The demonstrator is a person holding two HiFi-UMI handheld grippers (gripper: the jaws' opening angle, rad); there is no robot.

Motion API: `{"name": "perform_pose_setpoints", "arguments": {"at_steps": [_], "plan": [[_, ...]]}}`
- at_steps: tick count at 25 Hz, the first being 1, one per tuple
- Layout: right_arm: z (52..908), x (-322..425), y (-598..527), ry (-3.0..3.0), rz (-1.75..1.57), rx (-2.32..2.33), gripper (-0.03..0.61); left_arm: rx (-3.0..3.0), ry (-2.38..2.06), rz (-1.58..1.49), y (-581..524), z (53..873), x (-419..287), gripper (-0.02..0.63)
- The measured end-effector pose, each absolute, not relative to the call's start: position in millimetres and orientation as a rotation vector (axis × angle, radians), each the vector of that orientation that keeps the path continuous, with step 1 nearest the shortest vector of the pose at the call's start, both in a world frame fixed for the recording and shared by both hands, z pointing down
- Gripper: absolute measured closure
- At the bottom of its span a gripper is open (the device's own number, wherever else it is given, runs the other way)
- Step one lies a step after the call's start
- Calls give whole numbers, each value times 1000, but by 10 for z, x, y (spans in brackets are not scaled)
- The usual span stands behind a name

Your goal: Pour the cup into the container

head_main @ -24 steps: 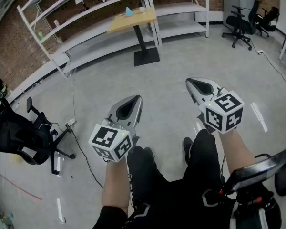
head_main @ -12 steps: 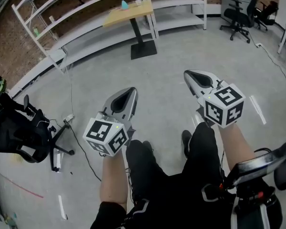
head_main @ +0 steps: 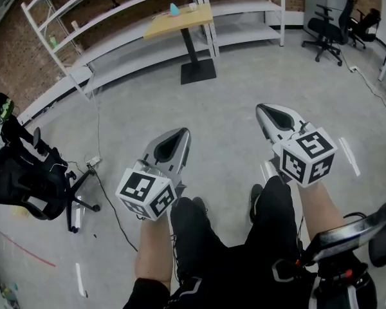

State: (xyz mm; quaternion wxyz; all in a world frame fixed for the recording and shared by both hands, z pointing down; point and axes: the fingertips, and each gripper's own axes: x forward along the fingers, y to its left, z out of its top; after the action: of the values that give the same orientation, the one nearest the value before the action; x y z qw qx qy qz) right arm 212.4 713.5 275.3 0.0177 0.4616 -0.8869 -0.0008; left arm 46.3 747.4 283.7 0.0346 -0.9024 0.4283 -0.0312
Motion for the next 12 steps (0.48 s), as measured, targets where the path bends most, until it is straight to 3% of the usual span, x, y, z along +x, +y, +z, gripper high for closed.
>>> {"name": "perform_pose_setpoints", "arguments": {"at_steps": [12], "plan": [[3067, 1971, 6499, -2761, 33, 1365, 577, -2882, 1273, -162, 6685, 3451, 491, 615]]}}
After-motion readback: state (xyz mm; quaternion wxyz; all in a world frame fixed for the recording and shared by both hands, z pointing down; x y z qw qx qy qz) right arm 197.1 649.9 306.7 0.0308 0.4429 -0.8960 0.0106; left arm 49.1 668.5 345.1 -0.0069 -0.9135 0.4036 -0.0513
